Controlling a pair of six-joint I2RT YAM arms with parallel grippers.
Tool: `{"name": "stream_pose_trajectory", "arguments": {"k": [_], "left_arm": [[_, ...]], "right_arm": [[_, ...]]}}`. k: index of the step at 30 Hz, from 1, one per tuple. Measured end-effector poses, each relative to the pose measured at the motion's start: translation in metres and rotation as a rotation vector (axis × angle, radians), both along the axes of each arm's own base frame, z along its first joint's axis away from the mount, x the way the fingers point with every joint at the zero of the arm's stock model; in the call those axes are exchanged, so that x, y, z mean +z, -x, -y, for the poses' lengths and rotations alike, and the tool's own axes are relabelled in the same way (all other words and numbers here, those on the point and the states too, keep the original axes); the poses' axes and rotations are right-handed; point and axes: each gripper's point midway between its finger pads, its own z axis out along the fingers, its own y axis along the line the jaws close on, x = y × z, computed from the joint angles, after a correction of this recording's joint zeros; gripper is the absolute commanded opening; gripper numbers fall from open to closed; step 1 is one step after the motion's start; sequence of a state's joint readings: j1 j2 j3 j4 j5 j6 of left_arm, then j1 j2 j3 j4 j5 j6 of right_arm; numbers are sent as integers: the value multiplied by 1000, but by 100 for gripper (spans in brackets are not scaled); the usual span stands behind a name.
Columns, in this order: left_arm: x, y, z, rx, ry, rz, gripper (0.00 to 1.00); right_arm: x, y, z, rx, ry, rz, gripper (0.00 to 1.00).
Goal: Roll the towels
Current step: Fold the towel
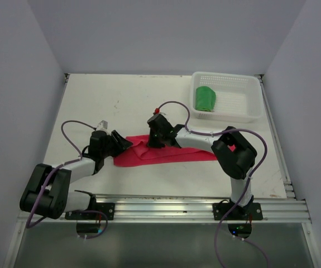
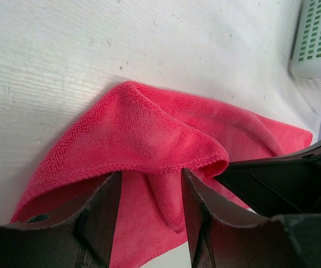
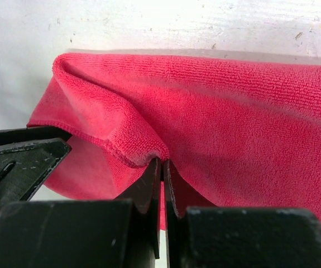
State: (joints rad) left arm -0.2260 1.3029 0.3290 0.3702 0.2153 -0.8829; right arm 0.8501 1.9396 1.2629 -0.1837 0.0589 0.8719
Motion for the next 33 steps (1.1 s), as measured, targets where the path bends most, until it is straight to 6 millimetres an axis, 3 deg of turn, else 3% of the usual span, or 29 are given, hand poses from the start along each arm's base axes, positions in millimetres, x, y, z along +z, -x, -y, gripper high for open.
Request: {"name": "stream_pose_trajectory", "arguments": {"k": [7,21,33], "left_arm": [[-12,1,-2,32,6,-54,45],[-13,-7,-8,82,-18,-82,34],[-13,-11,-6,101,3,-98,8]], "right_arm": [[-3,1,1,2,1,-3,0],[0,7,-7,58,-47,28,0],[22,16,-21,164,-96,99,0]]}}
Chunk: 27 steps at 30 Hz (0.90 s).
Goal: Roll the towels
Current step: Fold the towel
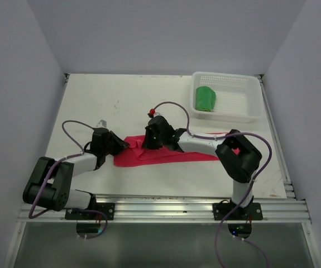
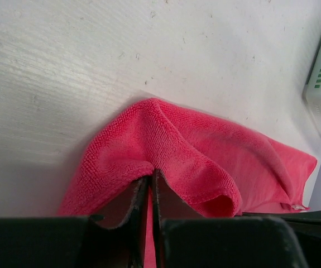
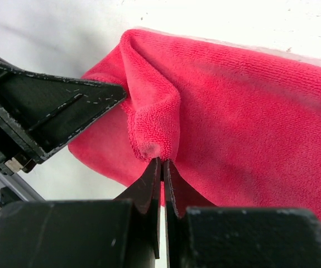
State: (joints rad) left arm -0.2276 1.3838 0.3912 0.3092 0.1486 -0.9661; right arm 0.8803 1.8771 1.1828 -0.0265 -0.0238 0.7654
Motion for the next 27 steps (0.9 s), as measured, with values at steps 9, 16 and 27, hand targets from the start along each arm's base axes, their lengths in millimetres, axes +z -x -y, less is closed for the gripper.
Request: {"name": "stream_pose_trajectory", "arguments": {"k": [9,16,27], "left_arm": [[4,0,1,19,27,-2,0],[15,-2,5,42,97,7,0],[24,-9,-23,102,222,16,0]], "right_arm": [[3,14,-12,94,-2,31,0],[3,27,-20,176,9,61,0],[7,41,-32,262,-21,84,24]]}}
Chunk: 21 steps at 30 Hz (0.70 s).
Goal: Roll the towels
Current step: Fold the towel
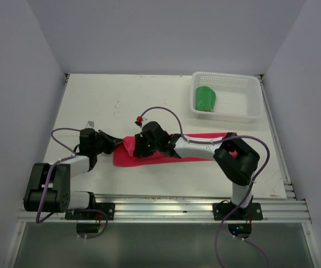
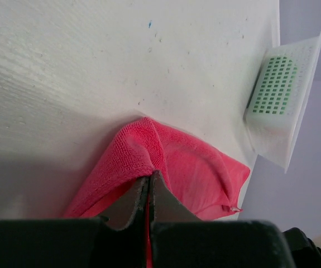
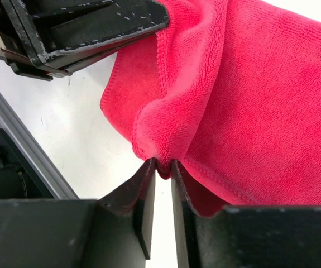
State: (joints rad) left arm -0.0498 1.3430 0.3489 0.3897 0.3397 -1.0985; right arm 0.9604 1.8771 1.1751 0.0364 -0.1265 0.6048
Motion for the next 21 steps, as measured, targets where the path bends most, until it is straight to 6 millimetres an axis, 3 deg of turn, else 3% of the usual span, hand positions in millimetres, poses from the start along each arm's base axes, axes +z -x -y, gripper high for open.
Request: {"name": "stream_pose_trajectory", "arguments": {"k": [6,10,17,19,21], "left_arm": [[2,2,2,-55,48,17,0],[-3,7,12,-116,87,1,0],[-4,7,3,-135,124,-1,0],[0,4,-2,-132,124,13,0],[4,-1,-7,-131,120,32,0]], "right_arm": [[2,1,8,16,20,18,42],[21,-6,34,-12,12,45,47],[54,-38,117,-188,8,118,47],[55,-46,147,-270,37,132,41],[52,-53,183,-376,86,138,28]]}}
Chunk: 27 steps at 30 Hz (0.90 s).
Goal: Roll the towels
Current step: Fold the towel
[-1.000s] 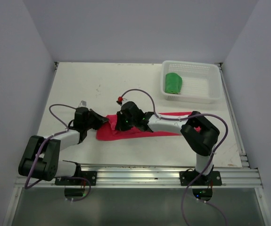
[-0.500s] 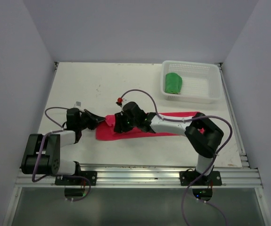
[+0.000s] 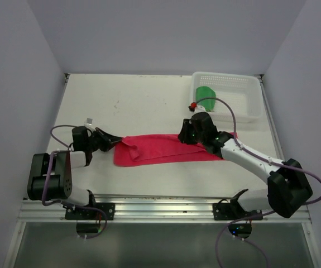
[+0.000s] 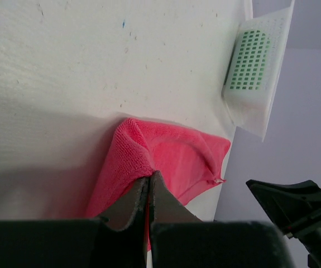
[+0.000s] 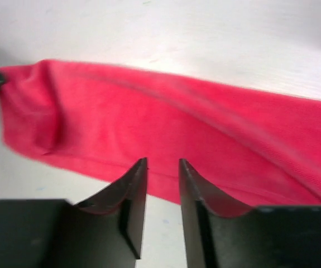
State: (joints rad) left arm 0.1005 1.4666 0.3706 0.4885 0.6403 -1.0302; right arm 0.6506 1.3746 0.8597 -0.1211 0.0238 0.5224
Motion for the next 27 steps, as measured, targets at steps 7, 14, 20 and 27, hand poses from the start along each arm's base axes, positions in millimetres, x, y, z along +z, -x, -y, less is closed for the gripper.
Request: {"name": "stream_pose_trajectory", "arguments": {"k": [7,14,20,27], "left_arm": [[2,-11,-7,-33,8,20,0],[4,-21,-8,-102,-38,39,0],[12,-29,-11,-136,-96,72,0],[10,-27,-12,-150,-110,67,0]], "right_arm": [[-15,-24,155,-522,85,-59,24],[-46,-8,252,-856,129,-170,32],[-52,-4,306,-1032,114,-174,33],[-80,-23,320,-1037,68,-189,36]]}}
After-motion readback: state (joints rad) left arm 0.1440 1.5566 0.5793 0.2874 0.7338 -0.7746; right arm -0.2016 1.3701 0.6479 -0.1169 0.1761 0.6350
